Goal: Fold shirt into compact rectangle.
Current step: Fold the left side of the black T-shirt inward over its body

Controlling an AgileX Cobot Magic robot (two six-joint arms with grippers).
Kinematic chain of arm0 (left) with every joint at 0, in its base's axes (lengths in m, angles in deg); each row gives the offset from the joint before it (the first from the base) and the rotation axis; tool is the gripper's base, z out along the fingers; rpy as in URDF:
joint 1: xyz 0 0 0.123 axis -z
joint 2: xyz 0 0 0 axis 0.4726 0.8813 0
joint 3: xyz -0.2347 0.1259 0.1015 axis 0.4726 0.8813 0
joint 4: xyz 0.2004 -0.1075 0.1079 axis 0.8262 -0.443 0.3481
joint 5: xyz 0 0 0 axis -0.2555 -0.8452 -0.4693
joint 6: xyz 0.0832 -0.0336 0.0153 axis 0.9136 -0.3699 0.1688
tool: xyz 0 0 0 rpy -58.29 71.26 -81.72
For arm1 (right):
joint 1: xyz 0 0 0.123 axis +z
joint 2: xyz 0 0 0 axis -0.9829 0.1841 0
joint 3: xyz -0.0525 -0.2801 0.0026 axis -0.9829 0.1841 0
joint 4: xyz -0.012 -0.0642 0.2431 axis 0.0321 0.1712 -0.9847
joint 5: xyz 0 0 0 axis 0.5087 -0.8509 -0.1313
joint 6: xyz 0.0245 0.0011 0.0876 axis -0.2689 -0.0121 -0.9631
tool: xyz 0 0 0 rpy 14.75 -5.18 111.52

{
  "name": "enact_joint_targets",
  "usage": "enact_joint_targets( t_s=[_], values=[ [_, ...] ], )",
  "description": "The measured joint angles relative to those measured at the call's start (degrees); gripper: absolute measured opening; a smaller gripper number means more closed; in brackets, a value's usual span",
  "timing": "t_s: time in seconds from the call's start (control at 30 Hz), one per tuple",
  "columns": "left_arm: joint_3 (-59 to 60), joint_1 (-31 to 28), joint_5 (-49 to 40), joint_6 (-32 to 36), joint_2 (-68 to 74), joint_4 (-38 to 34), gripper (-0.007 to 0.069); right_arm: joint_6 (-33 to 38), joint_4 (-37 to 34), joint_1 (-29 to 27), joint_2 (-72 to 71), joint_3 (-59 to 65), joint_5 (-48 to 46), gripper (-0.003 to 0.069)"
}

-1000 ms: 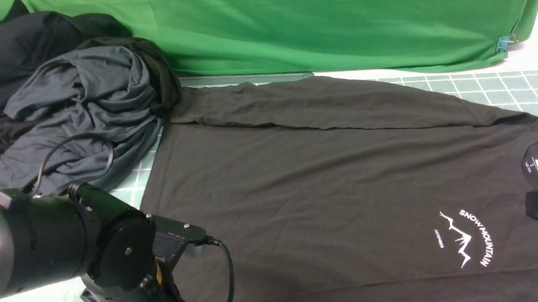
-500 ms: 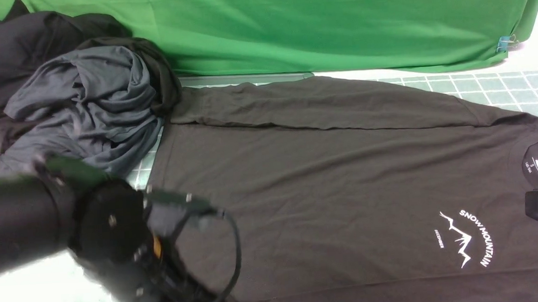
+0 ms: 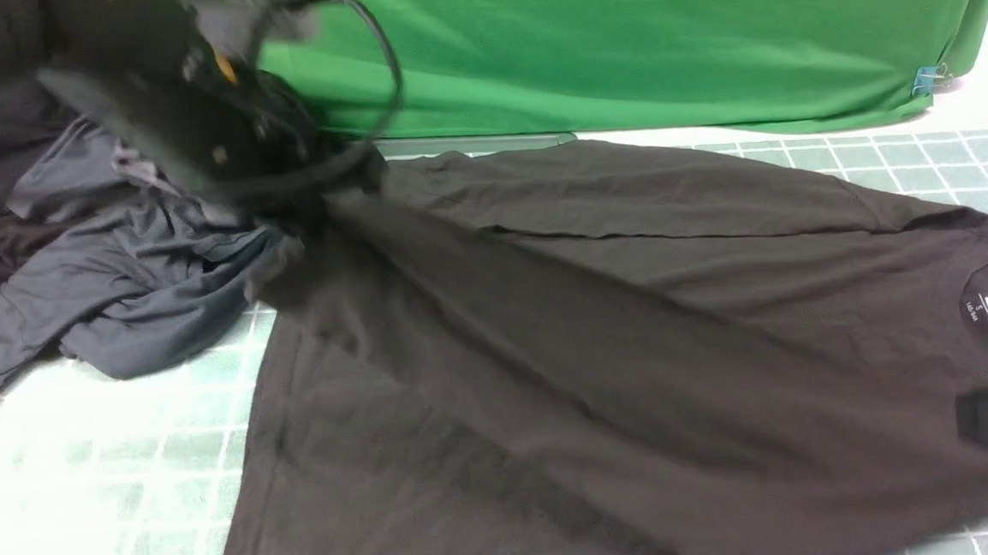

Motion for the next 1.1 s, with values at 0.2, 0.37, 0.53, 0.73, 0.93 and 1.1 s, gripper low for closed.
enact_joint_targets(
  t_s=[0.2, 0.37, 0.53, 0.73, 0.93, 1.1],
  values=[
    [-6.25, -4.62, 0.5, 3.11, 11.15, -1.45, 0.0012, 4.73, -0.12, 0.22, 6.86, -3.03, -8.47, 0.0092],
    [-7.95, -5.74, 1.04, 3.76, 17.14, -1.65, 0.0012, 9.69, -0.17, 5.69, 16.25, -3.46, -6.66, 0.0312],
    [-8.19, -5.74, 1.21, 4.05, 17.83, -1.65, 0.0012, 10.86, 2.81, 12.12, 25.14, -3.5, 2.59, 0.0421],
    [-8.33, -5.74, 1.31, 4.34, 17.83, -1.65, 0.0012, 10.69, 9.43, 13.69, 38.69, -6.54, 9.62, 0.0448],
    [-8.33, -5.74, 1.37, 4.46, 17.83, -1.65, 0.0012, 8.87, 11.32, 13.69, 46.55, -9.45, 11.25, 0.0448],
    [-8.33, -5.74, 1.1, 4.49, 17.83, -2.21, 0.0012, 8.74, 11.62, 13.69, 49.65, -10.34, 11.41, 0.0195]
  ],
)
